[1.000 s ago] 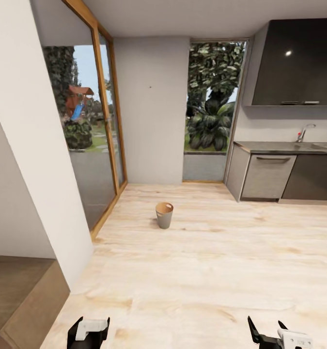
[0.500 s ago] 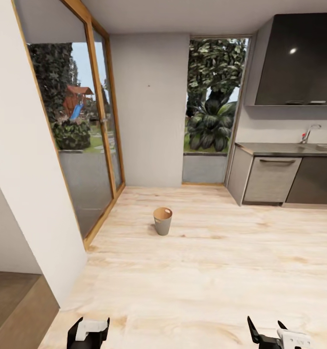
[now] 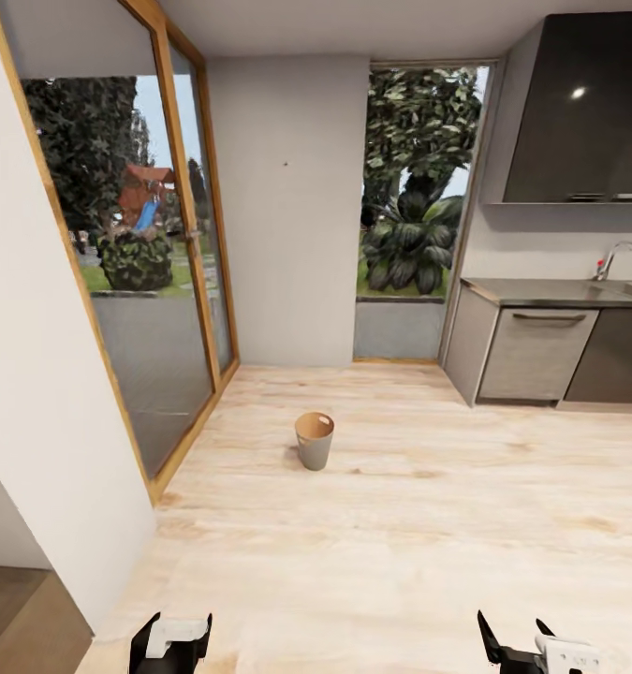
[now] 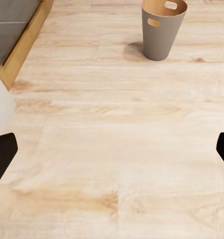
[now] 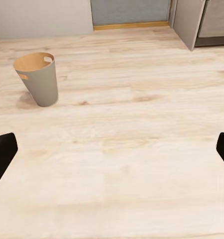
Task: Put the three can of soda from the living room inside the tash can in the kitchen.
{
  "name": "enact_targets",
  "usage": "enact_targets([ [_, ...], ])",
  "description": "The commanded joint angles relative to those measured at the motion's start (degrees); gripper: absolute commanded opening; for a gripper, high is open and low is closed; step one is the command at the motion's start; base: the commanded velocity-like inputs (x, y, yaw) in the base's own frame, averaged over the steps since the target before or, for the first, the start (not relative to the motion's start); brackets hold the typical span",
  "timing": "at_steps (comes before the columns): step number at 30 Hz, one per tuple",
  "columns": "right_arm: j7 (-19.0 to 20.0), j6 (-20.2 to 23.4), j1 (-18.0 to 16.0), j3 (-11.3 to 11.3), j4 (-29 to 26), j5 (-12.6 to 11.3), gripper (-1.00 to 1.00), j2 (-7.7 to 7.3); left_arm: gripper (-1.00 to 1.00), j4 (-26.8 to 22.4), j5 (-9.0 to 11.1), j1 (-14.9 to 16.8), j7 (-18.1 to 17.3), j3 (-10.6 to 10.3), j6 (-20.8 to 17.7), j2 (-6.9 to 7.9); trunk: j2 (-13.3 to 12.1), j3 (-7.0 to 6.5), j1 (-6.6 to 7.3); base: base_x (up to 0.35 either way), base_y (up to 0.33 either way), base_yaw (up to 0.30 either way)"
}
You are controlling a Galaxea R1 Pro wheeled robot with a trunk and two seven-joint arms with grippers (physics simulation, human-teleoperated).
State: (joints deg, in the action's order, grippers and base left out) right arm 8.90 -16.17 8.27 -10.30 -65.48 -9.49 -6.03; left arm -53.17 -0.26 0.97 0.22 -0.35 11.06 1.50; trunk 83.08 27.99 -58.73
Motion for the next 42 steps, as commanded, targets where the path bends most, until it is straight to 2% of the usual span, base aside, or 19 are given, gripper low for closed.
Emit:
enact_targets([
  [1, 0.0, 0.0, 0.0, -0.1, 0.0, 0.0, 1.00, 0.02, 1.00, 0.0, 0.0, 0.0, 0.0, 0.0, 0.0, 0.00, 0.0, 0.00, 0.00, 0.324, 0.000, 0.000],
  [15, -0.3, 0.0, 0.0, -0.1, 0.0, 0.0, 1.00, 0.05, 1.00, 0.0, 0.0, 0.0, 0.0, 0.3, 0.0, 0.00, 0.0, 0.00, 0.00, 0.310, -0.078, 0.000],
  [42, -0.3, 0.0, 0.0, 0.2, 0.1, 0.0, 1.00, 0.05, 1.00, 0.1, 0.0, 0.0, 0.0, 0.3, 0.0, 0.00, 0.0, 0.00, 0.00, 0.261, -0.174, 0.004],
])
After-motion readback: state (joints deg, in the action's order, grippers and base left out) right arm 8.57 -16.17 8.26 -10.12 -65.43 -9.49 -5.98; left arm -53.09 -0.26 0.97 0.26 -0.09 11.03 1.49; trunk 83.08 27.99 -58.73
